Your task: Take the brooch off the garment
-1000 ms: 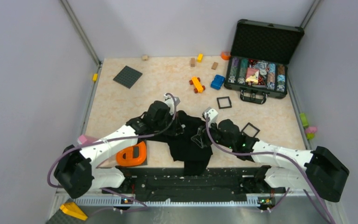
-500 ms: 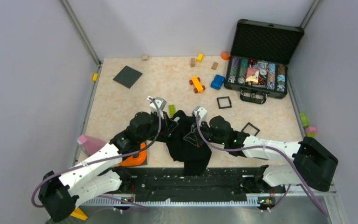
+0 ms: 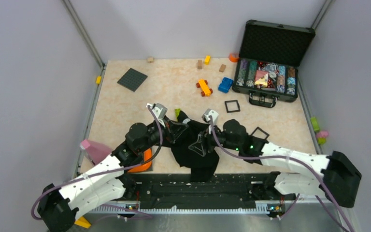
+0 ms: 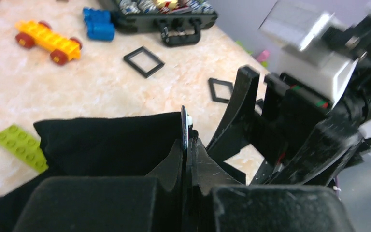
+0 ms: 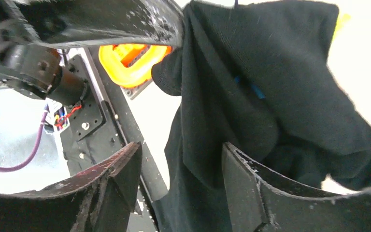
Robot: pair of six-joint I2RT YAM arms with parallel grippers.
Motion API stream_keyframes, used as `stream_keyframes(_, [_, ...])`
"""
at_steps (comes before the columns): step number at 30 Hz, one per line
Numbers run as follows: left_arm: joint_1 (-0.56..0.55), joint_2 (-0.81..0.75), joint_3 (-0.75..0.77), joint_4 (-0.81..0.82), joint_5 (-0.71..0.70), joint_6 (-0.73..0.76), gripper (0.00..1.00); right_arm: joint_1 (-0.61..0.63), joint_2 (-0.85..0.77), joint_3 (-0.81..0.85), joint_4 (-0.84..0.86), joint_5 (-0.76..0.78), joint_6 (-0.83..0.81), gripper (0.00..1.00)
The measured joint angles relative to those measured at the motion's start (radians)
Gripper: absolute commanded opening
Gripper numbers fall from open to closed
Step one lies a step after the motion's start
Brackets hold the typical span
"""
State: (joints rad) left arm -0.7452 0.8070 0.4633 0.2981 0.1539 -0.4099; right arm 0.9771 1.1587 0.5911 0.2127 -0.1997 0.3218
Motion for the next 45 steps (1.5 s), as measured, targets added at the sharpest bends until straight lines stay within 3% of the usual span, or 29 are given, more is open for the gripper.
stream_keyframes(2, [0.0, -0.012, -0.001, 0.028, 0.042, 0.014, 0.0, -0.011, -0.071, 0.002, -0.026, 0.004, -0.014, 0.79])
stream_keyframes(4, [0.0, -0.02, -0.008, 0.068, 0.087, 0.02, 0.0, -0.04, -0.166, 0.004, -0.047, -0.001, -0.029, 0.82])
stream_keyframes(8, [0.0, -0.017, -0.023, 0.153, 0.196, 0.017, 0.0, -0.129, -0.335, 0.006, -0.037, -0.034, -0.05, 0.71])
stream_keyframes(12, [0.0, 0.005, -0.025, 0.249, 0.314, 0.008, 0.0, -0.176, -0.38, 0.007, 0.002, -0.119, -0.05, 0.7])
stream_keyframes(15, [0.0, 0.012, -0.025, 0.303, 0.375, -0.002, 0.0, -0.18, -0.363, 0.007, 0.021, -0.197, -0.05, 0.56])
stream_keyframes(20, [0.0, 0.014, -0.025, 0.378, 0.455, -0.014, 0.0, -0.182, -0.337, 0.002, 0.082, -0.285, -0.032, 0.51])
stream_keyframes(25, [0.0, 0.018, -0.028, 0.437, 0.512, -0.034, 0.0, -0.193, -0.332, -0.041, 0.229, -0.366, 0.017, 0.3])
stream_keyframes(30, [0.0, 0.03, -0.036, 0.481, 0.534, -0.053, 0.0, -0.195, -0.301, -0.049, 0.32, -0.433, 0.066, 0.28])
stream_keyframes(34, [0.002, 0.035, -0.043, 0.517, 0.549, -0.067, 0.0, -0.197, -0.285, -0.05, 0.364, -0.477, 0.093, 0.0])
stream_keyframes(38, [0.006, 0.043, -0.045, 0.55, 0.565, -0.084, 0.0, -0.201, -0.276, -0.05, 0.39, -0.503, 0.103, 0.0])
stream_keyframes(41, [0.008, 0.051, -0.047, 0.565, 0.568, -0.093, 0.29, -0.203, -0.273, -0.05, 0.394, -0.505, 0.109, 0.0])
stream_keyframes(45, [0.006, 0.055, -0.05, 0.567, 0.546, -0.111, 0.39, -0.203, -0.274, -0.05, 0.367, -0.487, 0.105, 0.0])
